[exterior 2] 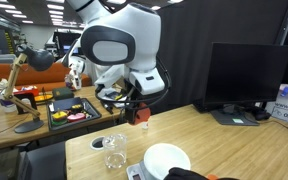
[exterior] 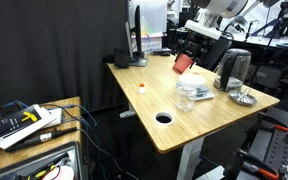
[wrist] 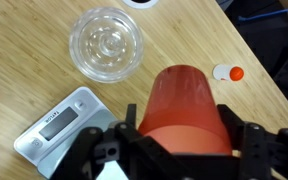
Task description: Pour some of the contents in the orange cup into the white bowl
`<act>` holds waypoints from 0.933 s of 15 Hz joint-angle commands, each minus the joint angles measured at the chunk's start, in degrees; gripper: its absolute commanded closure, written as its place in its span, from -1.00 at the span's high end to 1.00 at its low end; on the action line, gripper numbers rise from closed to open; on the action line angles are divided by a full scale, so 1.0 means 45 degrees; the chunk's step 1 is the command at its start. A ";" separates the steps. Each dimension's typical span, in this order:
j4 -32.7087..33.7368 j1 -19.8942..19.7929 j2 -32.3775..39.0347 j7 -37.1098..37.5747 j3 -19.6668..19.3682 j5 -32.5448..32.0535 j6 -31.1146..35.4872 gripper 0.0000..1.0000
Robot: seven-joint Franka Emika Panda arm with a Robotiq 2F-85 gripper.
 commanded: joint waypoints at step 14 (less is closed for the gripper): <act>0.0434 -0.0770 0.0713 -0.0122 -0.0763 0.2100 -0.0892 0.58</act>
